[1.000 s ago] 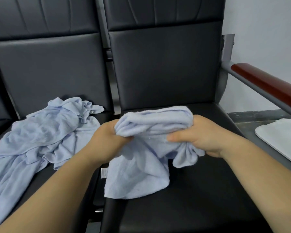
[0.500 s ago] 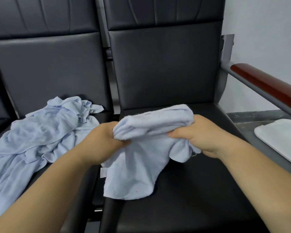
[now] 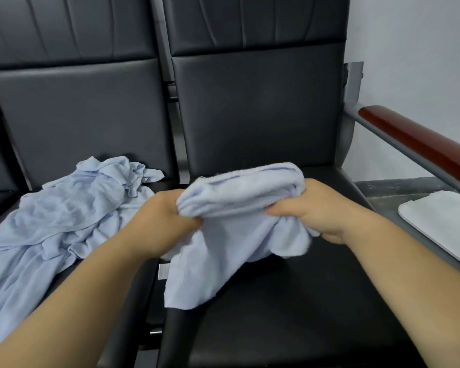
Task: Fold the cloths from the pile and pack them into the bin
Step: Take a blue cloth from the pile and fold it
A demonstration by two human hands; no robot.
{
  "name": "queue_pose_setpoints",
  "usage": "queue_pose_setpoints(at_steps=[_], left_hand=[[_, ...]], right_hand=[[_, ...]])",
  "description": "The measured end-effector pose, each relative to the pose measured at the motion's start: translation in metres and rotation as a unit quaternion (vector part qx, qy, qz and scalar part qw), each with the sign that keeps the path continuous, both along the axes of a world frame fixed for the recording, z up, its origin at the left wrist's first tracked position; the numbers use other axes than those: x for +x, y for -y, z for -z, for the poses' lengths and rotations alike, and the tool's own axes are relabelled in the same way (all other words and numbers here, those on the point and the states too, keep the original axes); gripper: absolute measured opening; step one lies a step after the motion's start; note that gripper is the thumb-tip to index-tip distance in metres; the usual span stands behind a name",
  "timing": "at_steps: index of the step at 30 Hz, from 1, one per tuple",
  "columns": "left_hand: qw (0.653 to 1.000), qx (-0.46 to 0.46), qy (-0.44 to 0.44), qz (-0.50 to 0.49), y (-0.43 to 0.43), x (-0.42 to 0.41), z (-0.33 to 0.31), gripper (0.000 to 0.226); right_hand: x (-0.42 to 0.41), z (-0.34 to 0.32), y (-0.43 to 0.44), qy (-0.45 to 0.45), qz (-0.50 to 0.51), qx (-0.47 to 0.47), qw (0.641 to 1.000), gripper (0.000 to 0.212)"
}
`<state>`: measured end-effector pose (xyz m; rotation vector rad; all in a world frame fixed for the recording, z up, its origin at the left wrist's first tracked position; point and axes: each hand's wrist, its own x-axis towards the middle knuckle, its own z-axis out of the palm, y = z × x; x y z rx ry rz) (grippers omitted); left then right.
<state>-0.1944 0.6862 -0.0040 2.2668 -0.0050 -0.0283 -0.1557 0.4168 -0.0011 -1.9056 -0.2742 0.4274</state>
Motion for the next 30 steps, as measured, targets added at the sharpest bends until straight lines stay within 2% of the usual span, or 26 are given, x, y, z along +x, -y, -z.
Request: queue_pose_setpoints(at_steps=[2,4,5,6,8,9,10,11,12,13,14,15,16,17,18,19,20,22,24,26,28,30], left_hand=[[0.994,-0.106,-0.007,0.012,0.004,-0.007,-0.010,0.020],[0.979,-0.202,-0.006,0.036,0.007,-0.012,-0.017,0.036],[0.968,-0.248,-0.002,0.029,0.008,-0.014,-0.017,0.036],[0.956,-0.292,0.001,0.019,0.010,-0.016,-0.018,0.029],[0.935,-0.353,-0.008,0.023,0.014,-0.020,-0.022,0.007],[0.931,-0.362,-0.012,0.046,0.014,-0.024,-0.025,0.013],[0.936,-0.342,-0.010,0.081,0.014,-0.029,-0.030,0.021],[0.954,-0.276,0.000,0.115,0.015,-0.036,-0.036,0.026],[0.975,-0.175,0.010,0.134,0.017,-0.041,-0.040,0.028],[0.990,-0.046,0.017,0.131,0.015,-0.043,-0.039,0.024],[0.989,0.093,0.026,0.115,0.016,-0.040,-0.039,0.021],[0.971,0.218,0.026,0.094,0.016,-0.037,-0.039,0.021],[0.952,0.300,0.021,0.066,0.018,-0.036,-0.040,0.026],[0.946,0.319,0.027,0.053,0.019,-0.034,-0.040,0.031],[0.956,0.290,0.032,0.041,0.018,-0.034,-0.042,0.032],[0.979,0.199,0.032,0.019,0.017,-0.034,-0.047,0.028],[0.994,0.104,0.026,-0.001,0.016,-0.036,-0.054,0.021],[0.999,-0.022,0.035,-0.006,0.016,-0.048,-0.071,0.016],[0.997,-0.055,0.045,0.015,0.014,-0.048,-0.084,0.025],[0.996,-0.057,0.058,0.027,0.010,-0.040,-0.091,0.037],[0.996,-0.058,0.031,0.062,0.000,-0.031,-0.099,0.031],[0.990,-0.051,-0.041,0.122,-0.002,-0.029,-0.109,0.034]], right_hand=[[-0.006,-0.006,0.003,-0.016,-0.041,0.002,0.999,0.030],[-0.011,-0.007,0.005,0.034,-0.072,-0.120,0.990,0.030],[-0.011,-0.005,0.004,0.062,-0.075,-0.188,0.977,0.027],[-0.014,-0.004,0.004,0.077,-0.065,-0.234,0.967,0.024],[-0.018,-0.001,0.003,0.094,-0.033,-0.251,0.963,0.020],[-0.022,-0.002,0.004,0.098,-0.016,-0.233,0.967,0.018],[-0.024,-0.004,0.006,0.094,0.001,-0.197,0.976,0.014],[-0.026,-0.007,0.009,0.087,0.024,-0.155,0.984,0.009],[-0.028,-0.012,0.012,0.078,0.045,-0.128,0.988,0.003],[-0.029,-0.017,0.014,0.081,0.047,-0.126,0.988,0.008],[-0.031,-0.022,0.016,0.098,0.031,-0.162,0.982,0.018],[-0.032,-0.025,0.016,0.115,0.005,-0.213,0.970,0.025],[-0.035,-0.030,0.014,0.122,-0.015,-0.258,0.958,0.029],[-0.037,-0.035,0.012,0.129,-0.033,-0.291,0.947,0.031],[-0.038,-0.038,0.011,0.139,-0.036,-0.307,0.941,0.029],[-0.039,-0.043,0.010,0.155,-0.027,-0.309,0.938,0.027],[-0.040,-0.047,0.011,0.153,-0.007,-0.271,0.950,0.025],[-0.040,-0.056,0.014,0.096,0.012,-0.105,0.990,0.015],[-0.039,-0.066,0.016,0.051,-0.008,0.020,0.998,0.022],[-0.036,-0.072,0.016,0.033,-0.030,0.067,0.997,0.028],[-0.030,-0.081,0.017,0.032,-0.048,0.049,0.997,0.033],[-0.026,-0.089,0.017,0.071,-0.079,-0.044,0.993,0.028]])
